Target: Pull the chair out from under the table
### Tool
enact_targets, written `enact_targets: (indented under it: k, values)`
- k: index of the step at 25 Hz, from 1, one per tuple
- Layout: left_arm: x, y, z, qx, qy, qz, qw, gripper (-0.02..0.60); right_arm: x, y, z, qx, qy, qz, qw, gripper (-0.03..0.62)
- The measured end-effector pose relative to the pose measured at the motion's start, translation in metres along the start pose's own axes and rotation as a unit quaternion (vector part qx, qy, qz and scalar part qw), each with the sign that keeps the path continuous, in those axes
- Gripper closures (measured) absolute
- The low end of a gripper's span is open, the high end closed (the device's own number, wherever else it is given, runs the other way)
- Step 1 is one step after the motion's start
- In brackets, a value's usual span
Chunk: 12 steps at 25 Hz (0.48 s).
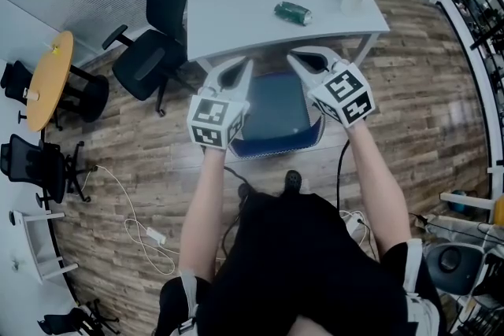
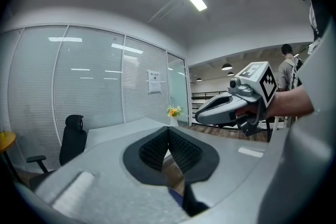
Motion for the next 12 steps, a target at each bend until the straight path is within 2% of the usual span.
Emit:
enact_targets:
  k: [5, 12]
  values:
    - [0.0, 0.005, 0.007, 0.02, -0.006, -0.024, 0.9995, 0.571, 0.002, 0.002, 0.004, 0.003, 0.001, 0.006, 1.0, 0.594]
    - [-0.002, 0.015, 0.02, 0.022, -0.014, -0.016, 0.9995, 0.571, 0.009, 0.008, 0.007, 0.006, 0.0, 0.006, 1.0, 0.594]
Point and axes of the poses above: the fingertips, and each gripper's own axes: z backward along the fingers, x to its left, y out of its underside, the point moved 1 cm from there along z, backward along the fingers, and after that the axes turned 6 degrees about y, right-handed, at the moved point
